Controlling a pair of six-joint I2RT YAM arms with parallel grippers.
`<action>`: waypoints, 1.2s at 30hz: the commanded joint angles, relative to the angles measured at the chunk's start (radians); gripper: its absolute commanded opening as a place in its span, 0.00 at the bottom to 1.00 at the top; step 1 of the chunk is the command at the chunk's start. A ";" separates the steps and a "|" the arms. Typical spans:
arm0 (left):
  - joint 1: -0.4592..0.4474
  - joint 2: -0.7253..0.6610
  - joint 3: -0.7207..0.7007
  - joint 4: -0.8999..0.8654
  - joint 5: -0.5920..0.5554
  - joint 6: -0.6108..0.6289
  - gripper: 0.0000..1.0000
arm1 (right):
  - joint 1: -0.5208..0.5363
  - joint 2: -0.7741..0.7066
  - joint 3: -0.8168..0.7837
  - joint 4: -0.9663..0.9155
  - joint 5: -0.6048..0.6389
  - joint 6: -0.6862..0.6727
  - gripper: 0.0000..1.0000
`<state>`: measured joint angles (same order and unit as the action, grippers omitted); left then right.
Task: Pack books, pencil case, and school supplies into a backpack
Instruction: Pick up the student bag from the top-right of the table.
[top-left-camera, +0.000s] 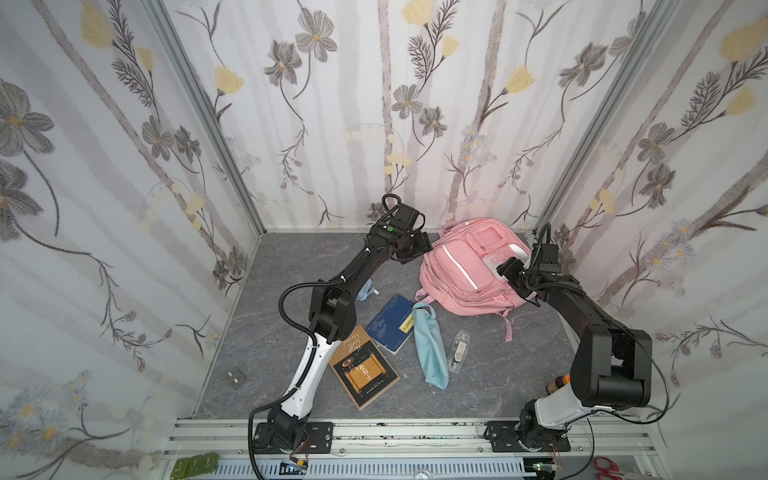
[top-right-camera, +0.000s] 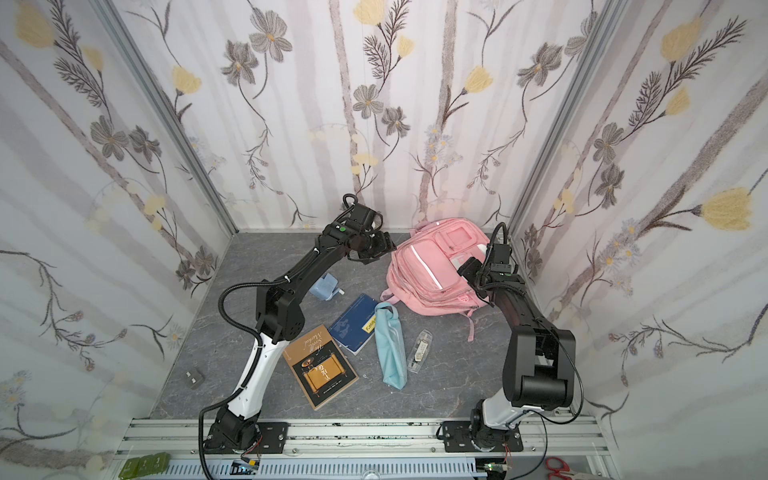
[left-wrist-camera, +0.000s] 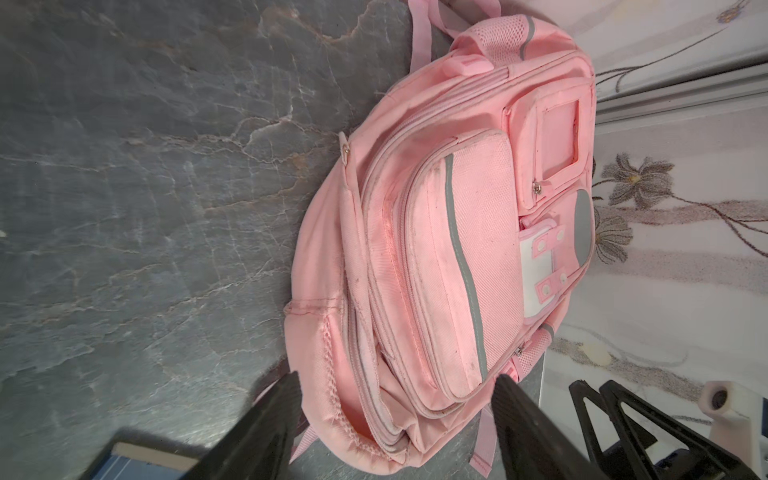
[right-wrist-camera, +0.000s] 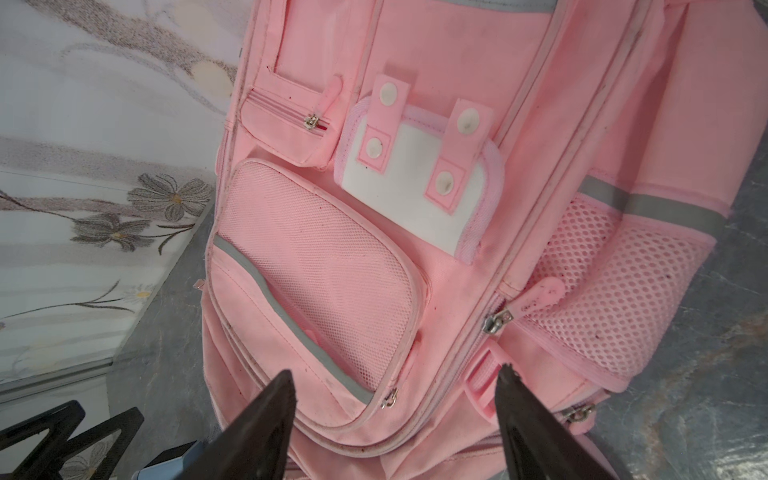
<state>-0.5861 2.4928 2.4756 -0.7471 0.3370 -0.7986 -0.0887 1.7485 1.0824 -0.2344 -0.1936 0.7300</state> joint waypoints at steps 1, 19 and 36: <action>-0.011 0.040 0.012 0.062 0.056 -0.064 0.75 | -0.005 0.037 -0.002 0.069 0.017 0.035 0.77; -0.037 0.167 0.017 0.048 0.104 -0.047 0.61 | -0.014 0.199 0.010 0.166 -0.079 0.068 0.72; -0.044 -0.034 -0.035 0.157 0.138 -0.077 0.00 | -0.013 0.221 0.124 0.249 -0.212 0.068 0.23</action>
<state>-0.6239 2.5591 2.4493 -0.6933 0.4313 -0.8455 -0.1036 1.9705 1.1797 -0.0563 -0.3584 0.7811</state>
